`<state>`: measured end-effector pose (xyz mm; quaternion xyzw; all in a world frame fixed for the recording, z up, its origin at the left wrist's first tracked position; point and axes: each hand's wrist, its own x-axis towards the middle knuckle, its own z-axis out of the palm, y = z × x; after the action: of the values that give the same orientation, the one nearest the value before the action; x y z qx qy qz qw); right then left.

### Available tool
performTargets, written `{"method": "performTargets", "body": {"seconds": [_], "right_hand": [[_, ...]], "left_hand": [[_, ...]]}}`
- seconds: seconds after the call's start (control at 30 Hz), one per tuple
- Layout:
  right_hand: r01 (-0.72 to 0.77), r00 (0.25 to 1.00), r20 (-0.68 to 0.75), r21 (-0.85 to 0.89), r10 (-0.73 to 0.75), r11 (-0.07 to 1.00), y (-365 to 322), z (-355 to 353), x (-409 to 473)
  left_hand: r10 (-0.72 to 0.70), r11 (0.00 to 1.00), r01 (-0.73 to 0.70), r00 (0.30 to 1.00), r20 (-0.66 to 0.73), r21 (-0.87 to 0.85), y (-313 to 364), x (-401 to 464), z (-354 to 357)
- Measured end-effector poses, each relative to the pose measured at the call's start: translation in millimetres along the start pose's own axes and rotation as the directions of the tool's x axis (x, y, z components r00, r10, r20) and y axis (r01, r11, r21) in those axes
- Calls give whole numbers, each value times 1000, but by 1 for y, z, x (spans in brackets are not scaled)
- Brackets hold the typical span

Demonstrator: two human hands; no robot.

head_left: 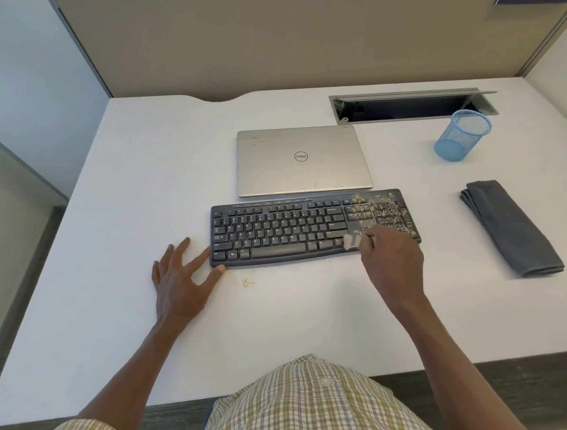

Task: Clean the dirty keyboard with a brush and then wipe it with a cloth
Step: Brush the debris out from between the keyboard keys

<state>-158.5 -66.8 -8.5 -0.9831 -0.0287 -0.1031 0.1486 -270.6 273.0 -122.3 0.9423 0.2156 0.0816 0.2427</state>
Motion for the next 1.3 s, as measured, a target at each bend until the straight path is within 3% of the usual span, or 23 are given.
{"method": "performTargets", "body": {"seconds": [0.07,0.23,0.4,0.53,0.6,0.83,1.03,1.2,1.3], "right_hand": [[47,999,-16,28,-47,999,-9,2,4],[122,984,129,-14,-119,992,-12,7,12],[100,986,141,-32,-95,994,-23,1,24],[138,960,261,-128,-101,982,-25,-2,30],[124,970,225,-146,-90,981,-26,-5,33],[172,947,290,-103,-136,980,-18,-8,29],[111,965,233,42,-118,993,0,-2,22],[-72,988,138,40,66,997,30,-7,15],[-103,992,84,48,98,994,25,-9,17]], "left_hand": [[-1,1000,1,1000,-1,-2,1,0,-1],[-4,1000,5,1000,11,-5,3,0,-1],[-2,1000,2,1000,6,-1,1,0,-1],[6,1000,-6,1000,3,1,2,-1,0],[2,1000,-2,1000,4,0,3,-1,-2],[5,1000,-5,1000,3,-5,3,-1,-2],[10,1000,-10,1000,0,-11,3,0,-2],[1,1000,-1,1000,1,-17,3,-1,-3],[2,1000,-2,1000,-1,-19,3,-1,-3]]}}
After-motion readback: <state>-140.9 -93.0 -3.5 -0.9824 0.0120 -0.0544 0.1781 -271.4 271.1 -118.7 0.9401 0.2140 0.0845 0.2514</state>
